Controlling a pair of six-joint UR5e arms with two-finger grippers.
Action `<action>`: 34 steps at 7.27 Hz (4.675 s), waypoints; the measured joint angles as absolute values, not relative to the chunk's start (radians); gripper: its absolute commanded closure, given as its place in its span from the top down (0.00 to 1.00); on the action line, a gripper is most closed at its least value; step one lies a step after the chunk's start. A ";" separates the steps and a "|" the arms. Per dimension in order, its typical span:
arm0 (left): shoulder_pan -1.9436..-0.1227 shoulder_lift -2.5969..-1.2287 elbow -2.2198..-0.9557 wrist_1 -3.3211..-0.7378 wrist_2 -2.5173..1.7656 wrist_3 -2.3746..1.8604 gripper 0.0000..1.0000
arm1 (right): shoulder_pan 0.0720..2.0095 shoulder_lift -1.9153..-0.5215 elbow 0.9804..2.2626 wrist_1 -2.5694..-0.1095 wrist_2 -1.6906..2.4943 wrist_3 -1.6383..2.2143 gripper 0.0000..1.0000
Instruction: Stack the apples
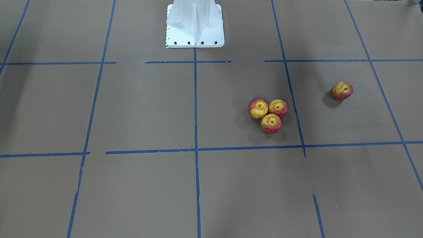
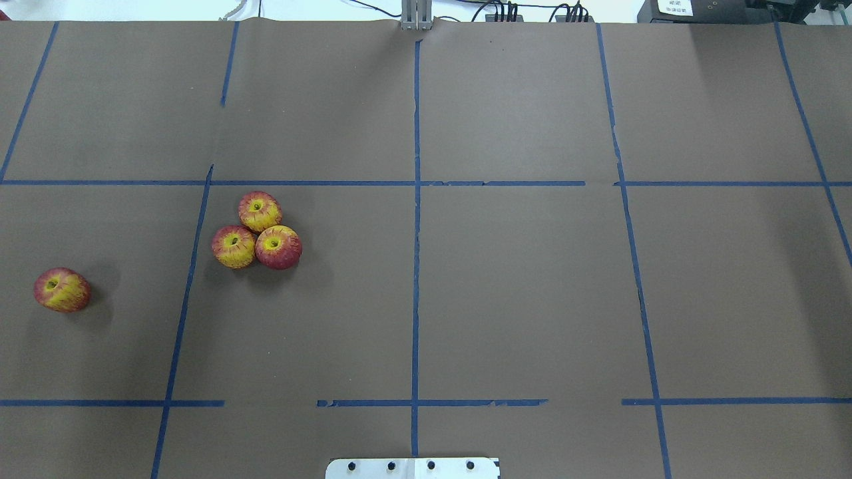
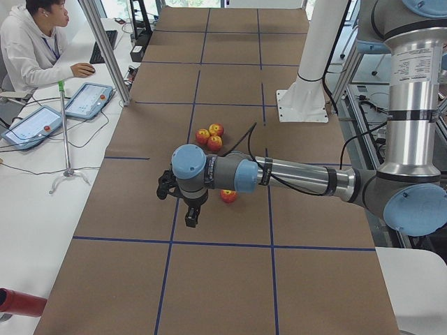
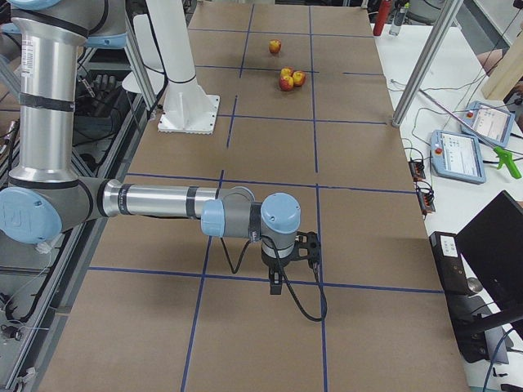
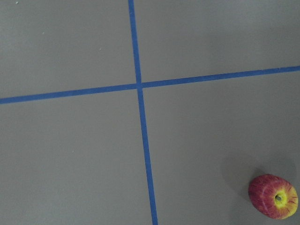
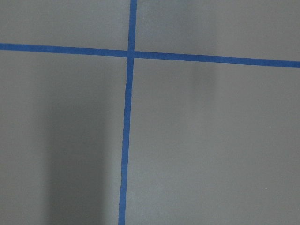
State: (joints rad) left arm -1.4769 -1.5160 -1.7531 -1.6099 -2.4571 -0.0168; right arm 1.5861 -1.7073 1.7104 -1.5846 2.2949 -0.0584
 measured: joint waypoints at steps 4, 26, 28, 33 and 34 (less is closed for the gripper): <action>-1.128 -1.456 -1.740 -2.031 -2.369 -0.606 1.00 | 1.586 -1.707 1.710 -1.585 2.295 -0.058 1.00; -0.763 -1.935 -1.755 -1.799 -2.118 -1.199 0.00 | 1.586 -1.707 1.710 -1.585 2.295 -0.058 1.00; -0.745 -1.943 -1.749 -1.796 -2.107 -1.200 0.00 | 1.586 -1.707 1.710 -1.585 2.295 -0.058 1.00; -0.726 -1.954 -1.745 -1.796 -2.105 -1.200 0.00 | 1.586 -1.707 1.710 -1.585 2.295 -0.058 1.00; -0.726 -1.954 -1.744 -1.796 -2.105 -1.200 0.00 | 1.586 -1.707 1.710 -1.585 2.295 -0.058 1.00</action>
